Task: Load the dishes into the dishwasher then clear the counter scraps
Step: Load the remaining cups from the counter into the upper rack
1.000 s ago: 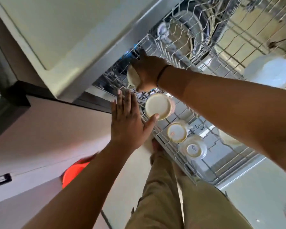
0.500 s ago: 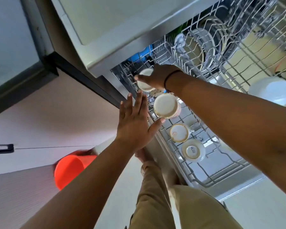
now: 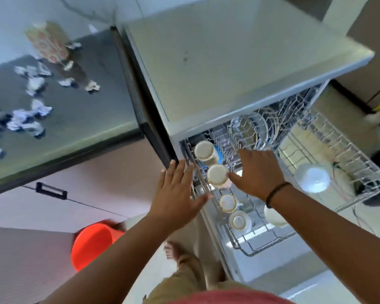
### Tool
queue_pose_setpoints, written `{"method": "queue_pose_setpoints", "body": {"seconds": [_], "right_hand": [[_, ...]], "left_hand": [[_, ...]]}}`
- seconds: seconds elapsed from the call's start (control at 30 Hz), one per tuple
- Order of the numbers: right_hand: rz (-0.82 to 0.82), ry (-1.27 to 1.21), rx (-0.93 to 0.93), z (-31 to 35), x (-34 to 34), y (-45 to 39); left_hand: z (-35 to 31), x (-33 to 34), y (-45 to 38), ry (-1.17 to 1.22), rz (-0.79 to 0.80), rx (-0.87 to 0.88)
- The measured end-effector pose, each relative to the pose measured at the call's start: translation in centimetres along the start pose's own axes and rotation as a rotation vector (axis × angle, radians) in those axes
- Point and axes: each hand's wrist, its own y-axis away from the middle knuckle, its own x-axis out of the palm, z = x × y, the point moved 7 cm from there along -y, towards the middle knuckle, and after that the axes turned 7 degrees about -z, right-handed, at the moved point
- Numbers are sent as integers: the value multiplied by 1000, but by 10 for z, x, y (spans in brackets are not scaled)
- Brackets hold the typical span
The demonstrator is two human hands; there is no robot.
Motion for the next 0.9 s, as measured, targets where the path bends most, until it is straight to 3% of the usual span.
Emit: {"method": "queue_pose_setpoints", "body": {"seconds": [0.37, 0.63, 0.9], "right_hand": [[-242, -25, -200, 120, -124, -21], [-318, -1, -302, 262, -129, -70], [-270, 9, -397, 417, -112, -111]], "left_hand": [[112, -106, 28, 68, -235, -154], [250, -137, 48, 84, -276, -292], [379, -171, 41, 48, -322, -335]]}}
